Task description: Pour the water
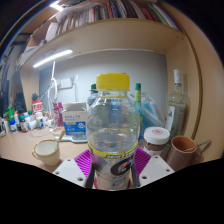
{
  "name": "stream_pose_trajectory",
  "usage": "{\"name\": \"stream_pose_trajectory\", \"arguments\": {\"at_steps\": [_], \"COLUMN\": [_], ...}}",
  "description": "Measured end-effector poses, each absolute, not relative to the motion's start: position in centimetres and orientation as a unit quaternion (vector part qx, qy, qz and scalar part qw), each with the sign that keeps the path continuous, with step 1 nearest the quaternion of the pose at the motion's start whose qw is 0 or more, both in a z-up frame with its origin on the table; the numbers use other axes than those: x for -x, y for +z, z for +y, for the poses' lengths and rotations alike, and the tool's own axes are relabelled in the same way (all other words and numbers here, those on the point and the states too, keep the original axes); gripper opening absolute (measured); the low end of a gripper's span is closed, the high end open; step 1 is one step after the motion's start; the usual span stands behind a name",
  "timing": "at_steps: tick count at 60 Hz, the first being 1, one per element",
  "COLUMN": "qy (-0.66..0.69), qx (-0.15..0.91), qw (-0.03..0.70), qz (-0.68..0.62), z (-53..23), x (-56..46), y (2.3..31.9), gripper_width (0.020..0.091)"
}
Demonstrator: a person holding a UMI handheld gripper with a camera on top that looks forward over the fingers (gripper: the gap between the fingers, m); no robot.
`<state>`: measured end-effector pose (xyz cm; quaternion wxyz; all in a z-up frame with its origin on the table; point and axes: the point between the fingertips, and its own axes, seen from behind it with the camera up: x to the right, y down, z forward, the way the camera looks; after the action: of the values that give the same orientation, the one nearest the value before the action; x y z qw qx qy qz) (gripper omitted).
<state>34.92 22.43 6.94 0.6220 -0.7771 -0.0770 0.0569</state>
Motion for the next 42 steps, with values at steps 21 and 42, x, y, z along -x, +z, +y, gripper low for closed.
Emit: {"name": "stream_pose_trajectory", "arguments": {"at_steps": [21, 42], "qy": [0.071, 0.027], "qx": [0.849, 0.855], "qw": [0.517, 0.518], "qz": [-0.082, -0.018], "z": [18.4, 2.8], "x": [-34.1, -35.8], "y": [3.8, 11.2], "gripper_width": [0.0835, 0.0840]}}
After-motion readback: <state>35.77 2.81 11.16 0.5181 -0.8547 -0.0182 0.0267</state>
